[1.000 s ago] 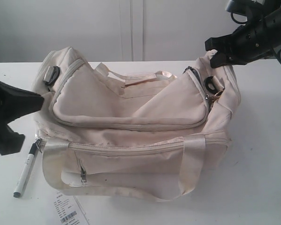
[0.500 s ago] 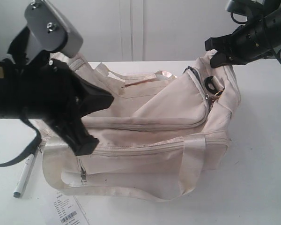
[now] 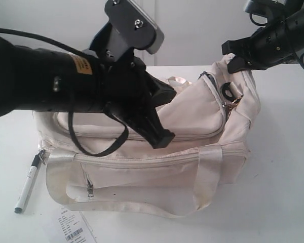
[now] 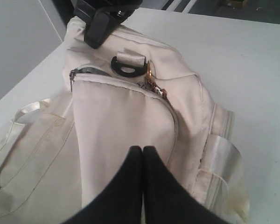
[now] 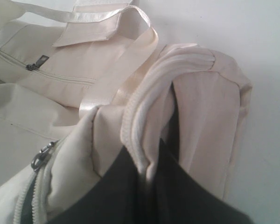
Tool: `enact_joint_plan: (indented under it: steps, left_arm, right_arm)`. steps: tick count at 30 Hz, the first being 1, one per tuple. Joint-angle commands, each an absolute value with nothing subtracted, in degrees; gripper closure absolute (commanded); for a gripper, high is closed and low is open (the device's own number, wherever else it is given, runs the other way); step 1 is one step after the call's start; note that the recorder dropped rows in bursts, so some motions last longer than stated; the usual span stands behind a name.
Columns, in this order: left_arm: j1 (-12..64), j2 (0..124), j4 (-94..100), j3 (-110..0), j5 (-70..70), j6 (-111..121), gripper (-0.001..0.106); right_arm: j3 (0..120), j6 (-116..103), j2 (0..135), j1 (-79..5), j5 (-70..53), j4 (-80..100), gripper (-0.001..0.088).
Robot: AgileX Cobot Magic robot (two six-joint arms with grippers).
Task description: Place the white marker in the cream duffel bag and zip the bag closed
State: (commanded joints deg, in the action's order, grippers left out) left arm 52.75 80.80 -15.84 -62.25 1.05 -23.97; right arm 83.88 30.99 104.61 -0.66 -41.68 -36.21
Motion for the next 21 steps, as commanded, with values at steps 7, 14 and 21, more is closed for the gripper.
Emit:
enact_joint_plan:
  steps: [7, 14, 21]
  left_arm:
    - [54.51, 89.10, -15.84, -69.36, 1.60, -23.97, 0.105]
    - [55.77, 96.91, -15.84, -76.78, 1.82, -23.97, 0.105]
    - [56.14, 101.92, -15.84, -82.24, 1.83, -24.20, 0.104]
  right_arm:
    - [83.88, 30.99, 104.61, -0.66, -41.68, -36.21, 0.0868]
    - [83.88, 30.99, 104.61, -0.66, -41.63, -36.21, 0.0868]
    - [83.88, 30.99, 104.61, -0.66, -41.63, -36.21, 0.0868]
